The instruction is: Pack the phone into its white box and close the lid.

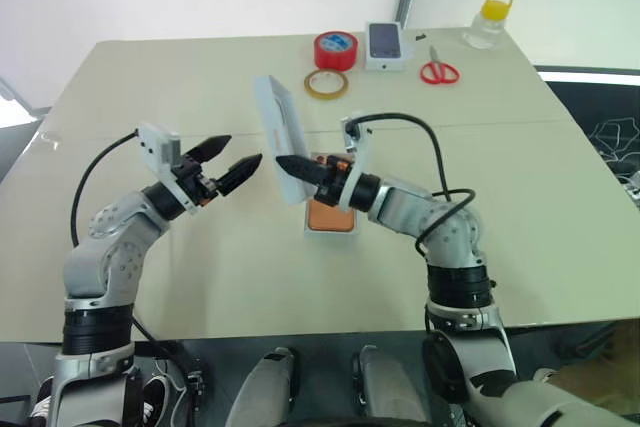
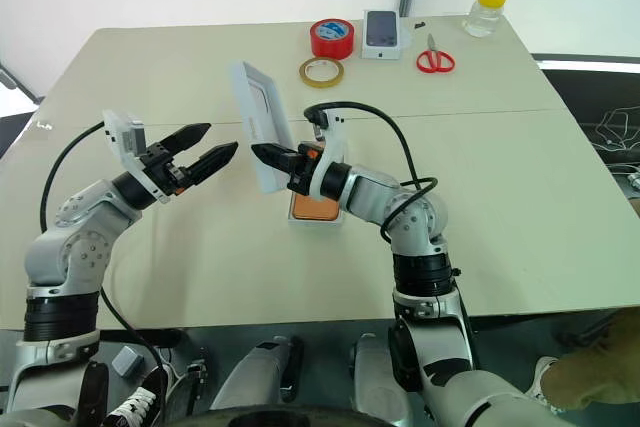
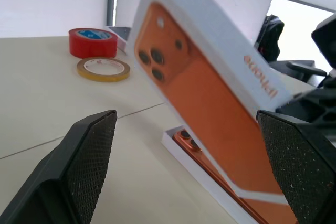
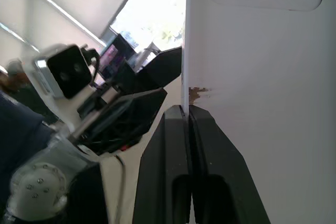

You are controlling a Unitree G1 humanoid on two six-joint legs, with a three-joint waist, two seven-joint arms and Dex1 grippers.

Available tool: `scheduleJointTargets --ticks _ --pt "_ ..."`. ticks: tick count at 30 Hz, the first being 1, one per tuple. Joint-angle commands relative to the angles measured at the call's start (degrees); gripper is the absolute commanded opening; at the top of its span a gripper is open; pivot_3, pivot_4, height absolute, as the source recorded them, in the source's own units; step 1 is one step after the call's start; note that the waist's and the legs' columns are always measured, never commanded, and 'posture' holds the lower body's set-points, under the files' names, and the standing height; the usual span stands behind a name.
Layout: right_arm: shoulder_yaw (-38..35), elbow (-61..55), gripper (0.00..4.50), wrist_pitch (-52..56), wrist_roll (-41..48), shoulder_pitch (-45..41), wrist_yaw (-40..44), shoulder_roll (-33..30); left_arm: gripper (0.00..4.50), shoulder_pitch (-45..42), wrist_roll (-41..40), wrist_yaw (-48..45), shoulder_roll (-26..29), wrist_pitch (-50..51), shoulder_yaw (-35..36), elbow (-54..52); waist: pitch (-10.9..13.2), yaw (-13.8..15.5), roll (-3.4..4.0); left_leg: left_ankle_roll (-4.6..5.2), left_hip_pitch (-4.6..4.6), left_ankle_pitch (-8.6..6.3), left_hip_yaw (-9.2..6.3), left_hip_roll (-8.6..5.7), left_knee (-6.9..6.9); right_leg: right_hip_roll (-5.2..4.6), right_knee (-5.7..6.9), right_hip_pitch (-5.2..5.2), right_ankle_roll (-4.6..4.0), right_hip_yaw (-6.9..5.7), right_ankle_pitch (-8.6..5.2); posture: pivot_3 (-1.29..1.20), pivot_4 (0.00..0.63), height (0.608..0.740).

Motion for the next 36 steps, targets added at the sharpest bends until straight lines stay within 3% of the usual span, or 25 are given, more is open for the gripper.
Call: scheduleJointTargets --ticks 1,9,12,19,29,32,36 --pt "-3.6 -0.3 0.08 7.7 12.2 1.1 -8.9 5.1 4.50 -0.1 -1.9 -0.3 1.6 0.6 2.4 -2.6 0.0 -0.2 0.01 -0.01 0.01 0.01 0.00 0.02 -0.03 0.03 0.01 -0.02 -0.01 0.01 0.01 0.00 0.150 0.740" --pt "-5.9 4.0 0.08 9.4 22.5 0.9 -20.9 5.4 4.50 1.4 -2.8 -0.1 2.2 1.6 3.0 -3.5 0.0 0.1 0.03 -0.03 0.01 0.02 0.01 0.03 -0.02 0.04 -0.02 0.01 -0.05 -0.01 0.02 0.00 0.150 0.740" --pt "-4.9 5.3 0.00 8.4 22.0 1.1 -22.2 4.9 3.64 2.9 -3.4 -1.2 2.7 2.4 2.4 -3.7 0.0 -0.1 0.03 -0.03 0.01 0.02 0.03 0.04 -0.03 0.04 -0.01 0.00 -0.05 0.01 0.03 0.00 0.150 0.740" --pt "-4.8 8.4 0.00 5.5 20.0 0.8 -22.1 3.3 0.04 5.5 0.3 -0.7 1.6 0.4 -0.5 -3.9 0.0 0.1 0.03 -0.03 0.02 0.02 0.03 0.04 -0.01 0.05 -0.02 0.03 -0.05 0.00 0.03 0.00 0.150 0.740" --pt "-5.9 11.7 0.00 3.2 18.3 0.3 -21.4 -0.2 0.04 4.4 7.2 1.7 -6.3 -4.7 -8.1 0.6 0.0 0.2 0.03 -0.02 0.06 0.02 0.03 0.04 -0.01 0.04 -0.03 0.08 -0.05 -0.01 0.03 0.00 0.150 0.740" --pt "-6.4 12.1 1.04 2.7 18.0 -0.2 -20.9 -1.2 0.00 2.4 8.2 2.1 -8.4 -5.2 -9.5 2.6 0.0 0.1 0.02 -0.02 0.06 0.02 0.04 0.04 0.00 0.04 -0.03 0.10 -0.05 -0.01 0.03 0.00 0.150 0.740" --pt "-5.7 9.4 3.10 2.6 16.5 -0.3 -18.6 -4.3 0.00 0.7 9.2 1.6 -10.2 -6.1 -10.7 4.9 0.0 0.1 0.02 -0.02 0.06 0.02 0.04 0.04 -0.01 0.05 -0.03 0.09 -0.05 -0.01 0.03 0.00 0.150 0.740"
